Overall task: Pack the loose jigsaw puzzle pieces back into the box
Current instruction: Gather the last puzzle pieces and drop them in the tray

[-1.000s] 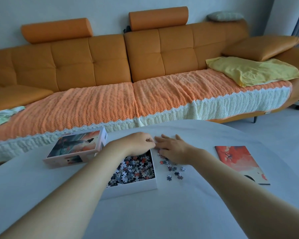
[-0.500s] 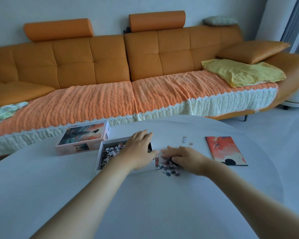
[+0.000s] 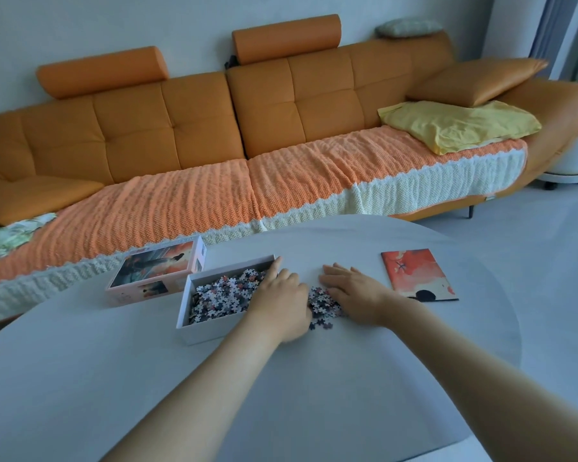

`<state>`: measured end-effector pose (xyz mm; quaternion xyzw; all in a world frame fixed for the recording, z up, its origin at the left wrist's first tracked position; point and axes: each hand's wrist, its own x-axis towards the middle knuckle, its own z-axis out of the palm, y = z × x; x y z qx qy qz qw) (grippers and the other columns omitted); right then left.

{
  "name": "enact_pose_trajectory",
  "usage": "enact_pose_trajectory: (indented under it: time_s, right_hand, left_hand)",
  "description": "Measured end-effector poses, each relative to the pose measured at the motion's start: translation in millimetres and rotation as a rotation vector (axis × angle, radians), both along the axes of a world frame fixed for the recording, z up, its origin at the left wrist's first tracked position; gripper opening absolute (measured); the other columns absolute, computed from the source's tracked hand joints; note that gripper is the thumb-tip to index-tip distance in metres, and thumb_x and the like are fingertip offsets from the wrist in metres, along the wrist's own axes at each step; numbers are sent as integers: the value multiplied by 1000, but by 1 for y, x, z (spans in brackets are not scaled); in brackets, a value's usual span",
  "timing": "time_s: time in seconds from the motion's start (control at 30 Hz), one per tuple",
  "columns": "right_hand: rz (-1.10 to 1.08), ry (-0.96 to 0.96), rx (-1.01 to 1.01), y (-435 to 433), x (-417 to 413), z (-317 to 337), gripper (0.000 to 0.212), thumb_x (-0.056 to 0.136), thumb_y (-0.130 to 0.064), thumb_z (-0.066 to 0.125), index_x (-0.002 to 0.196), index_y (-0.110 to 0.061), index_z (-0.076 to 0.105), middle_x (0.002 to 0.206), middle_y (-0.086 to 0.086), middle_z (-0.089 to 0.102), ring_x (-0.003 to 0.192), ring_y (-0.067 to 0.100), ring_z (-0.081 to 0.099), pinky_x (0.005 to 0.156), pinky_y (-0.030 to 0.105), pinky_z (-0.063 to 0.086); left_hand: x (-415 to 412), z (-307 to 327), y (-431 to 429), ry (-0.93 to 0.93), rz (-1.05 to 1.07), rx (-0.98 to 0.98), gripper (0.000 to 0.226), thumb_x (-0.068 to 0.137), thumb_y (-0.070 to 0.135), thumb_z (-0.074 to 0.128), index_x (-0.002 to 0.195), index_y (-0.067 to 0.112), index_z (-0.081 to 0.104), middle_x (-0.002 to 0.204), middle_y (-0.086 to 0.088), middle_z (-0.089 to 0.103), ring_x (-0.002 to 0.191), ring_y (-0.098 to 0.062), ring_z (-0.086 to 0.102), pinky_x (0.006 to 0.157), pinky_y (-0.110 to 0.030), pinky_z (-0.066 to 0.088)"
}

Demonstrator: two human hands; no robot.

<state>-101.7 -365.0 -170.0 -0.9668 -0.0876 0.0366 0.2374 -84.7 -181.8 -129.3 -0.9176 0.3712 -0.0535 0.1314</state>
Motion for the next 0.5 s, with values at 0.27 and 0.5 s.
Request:
enact_pose_trajectory:
  time_s: [0.27,0.5]
  right_hand:
    - [87,-26,90,25,-43,4,46,101,-15,33,145,-25,41,157,-2,27,148,17,12,120,37,6]
    - [37,9,93,40,-47,8,48,102,-21,35,150,-21,32,161,-1,18,149,14,9,121,36,6]
  left_hand:
    - [-37,-6,19,92,-128,-161,28,93,14,41,113,8,60,111,-8,54,118,-28,43,118,-36,14]
    - [-43,0,64,69,-157,-696,37,87,5,50,120,13,63,112,5,56,109,-10,49,97,-22,40]
